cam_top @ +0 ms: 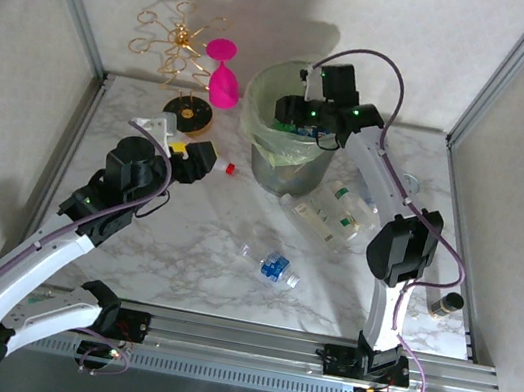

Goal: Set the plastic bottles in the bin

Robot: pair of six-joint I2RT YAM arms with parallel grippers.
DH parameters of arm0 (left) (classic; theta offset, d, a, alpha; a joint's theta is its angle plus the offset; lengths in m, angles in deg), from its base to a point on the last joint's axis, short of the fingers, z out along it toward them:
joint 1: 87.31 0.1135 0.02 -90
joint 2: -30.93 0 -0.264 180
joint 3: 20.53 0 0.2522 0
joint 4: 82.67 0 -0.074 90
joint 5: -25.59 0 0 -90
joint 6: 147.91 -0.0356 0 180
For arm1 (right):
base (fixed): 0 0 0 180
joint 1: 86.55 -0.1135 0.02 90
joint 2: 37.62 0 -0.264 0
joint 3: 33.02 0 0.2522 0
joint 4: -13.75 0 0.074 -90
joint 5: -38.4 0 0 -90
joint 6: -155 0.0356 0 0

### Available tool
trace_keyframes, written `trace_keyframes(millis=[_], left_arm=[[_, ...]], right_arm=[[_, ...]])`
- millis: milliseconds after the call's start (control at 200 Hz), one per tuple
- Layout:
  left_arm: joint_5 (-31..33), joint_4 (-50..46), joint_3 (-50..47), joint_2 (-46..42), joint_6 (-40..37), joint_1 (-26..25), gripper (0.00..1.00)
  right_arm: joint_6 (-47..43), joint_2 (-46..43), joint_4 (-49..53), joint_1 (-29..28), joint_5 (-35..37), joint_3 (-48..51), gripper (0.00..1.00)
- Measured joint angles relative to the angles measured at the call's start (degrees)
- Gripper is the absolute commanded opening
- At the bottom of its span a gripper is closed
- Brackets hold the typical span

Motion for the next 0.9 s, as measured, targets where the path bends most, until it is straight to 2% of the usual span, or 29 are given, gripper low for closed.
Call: trace_keyframes(millis=[145,250,511,701,901], left_arm=[[-0.1,-0.1,0.0,-0.4,0.1,0.0,0.77],[-0.5,-0.4,0.0,-1.6,0.6,-0.1,0.77],[-1.8,-3.0,0.1,-4.7,2.0,-0.3,0.77],[-2.4,-4.7,-0.1,-6.0,3.1,-0.3,0.77],[-3.8,-7.9,-2.8,-6.0,4.4,-0.3,0.76]], right_arm=[[0.1,-1.5,1.4,0.0,1.8,-2.8,0.54],[0.5,-6.3,1.3,0.0,3.5,-2.4,0.55],[1.1,-28.5,-3.7,-1.7,7.2,15.1,0.57],[0.1,-40.1,-2.7,-8.5,11.0,30.2,0.58],[-2.2,-42.3,2.8,-21.6,18.0,39.1,0.62]])
